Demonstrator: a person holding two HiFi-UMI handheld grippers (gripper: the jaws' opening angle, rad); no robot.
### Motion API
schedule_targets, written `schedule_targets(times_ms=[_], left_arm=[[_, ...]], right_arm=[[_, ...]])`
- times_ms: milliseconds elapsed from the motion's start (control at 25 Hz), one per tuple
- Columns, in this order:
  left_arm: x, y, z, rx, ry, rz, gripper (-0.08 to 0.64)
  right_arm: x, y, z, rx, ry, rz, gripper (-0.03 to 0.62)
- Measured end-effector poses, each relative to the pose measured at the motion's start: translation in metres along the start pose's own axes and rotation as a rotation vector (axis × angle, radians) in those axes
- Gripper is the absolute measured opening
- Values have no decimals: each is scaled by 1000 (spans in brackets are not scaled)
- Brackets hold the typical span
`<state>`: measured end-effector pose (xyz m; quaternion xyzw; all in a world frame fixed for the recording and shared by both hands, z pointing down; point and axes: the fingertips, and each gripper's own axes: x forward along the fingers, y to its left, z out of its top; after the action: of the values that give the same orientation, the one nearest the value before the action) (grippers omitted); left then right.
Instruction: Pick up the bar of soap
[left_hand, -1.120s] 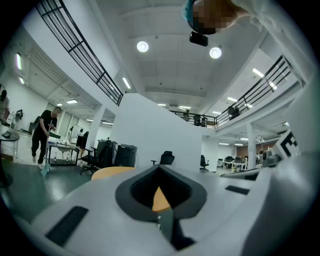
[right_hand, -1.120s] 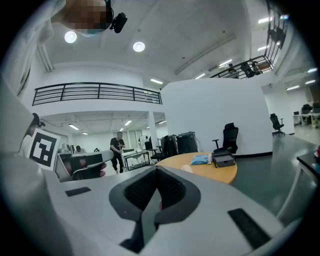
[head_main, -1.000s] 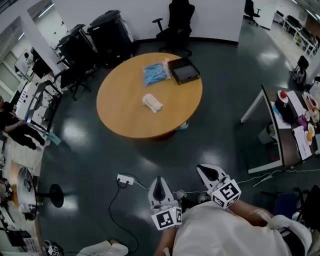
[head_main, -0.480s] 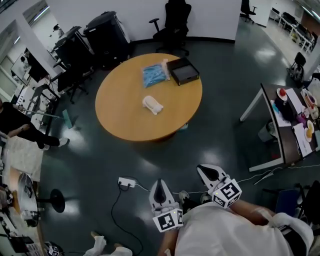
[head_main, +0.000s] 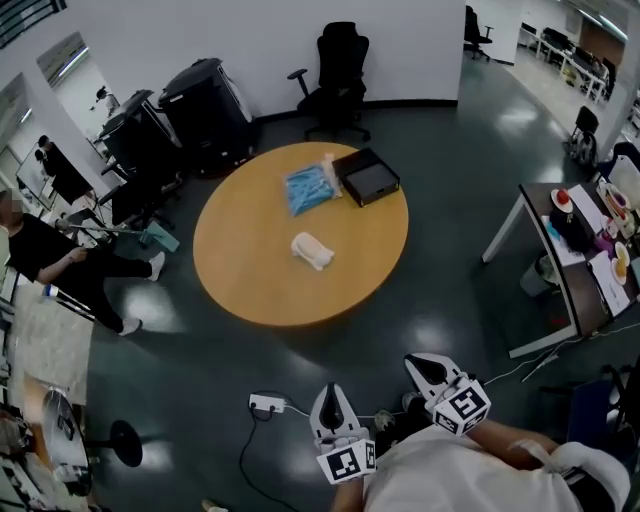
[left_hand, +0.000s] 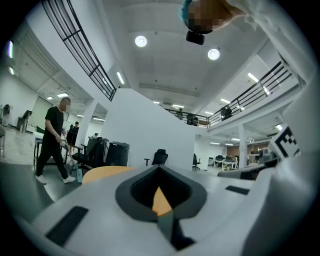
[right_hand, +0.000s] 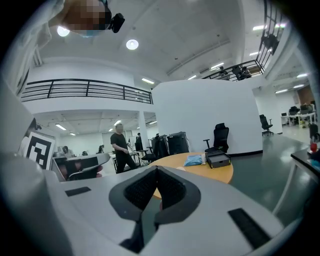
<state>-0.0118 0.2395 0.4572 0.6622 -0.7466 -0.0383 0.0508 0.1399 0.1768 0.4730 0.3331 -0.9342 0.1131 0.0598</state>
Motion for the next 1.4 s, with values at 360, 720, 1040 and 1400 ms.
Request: schedule_targets(times_ms=[360, 720, 1040, 1400], left_arm=[[74, 29, -5, -12, -2, 8, 8], [211, 69, 18, 0, -17, 60, 6], [293, 95, 28, 29, -15, 93, 6], [346, 134, 11, 22, 39, 50, 8]], right_arm=[[82, -35, 3, 27, 5, -7, 15], [229, -93, 42, -7, 27, 57, 15], [329, -127, 40, -40, 93, 93, 15], [422, -136, -20, -20, 226, 57, 17]])
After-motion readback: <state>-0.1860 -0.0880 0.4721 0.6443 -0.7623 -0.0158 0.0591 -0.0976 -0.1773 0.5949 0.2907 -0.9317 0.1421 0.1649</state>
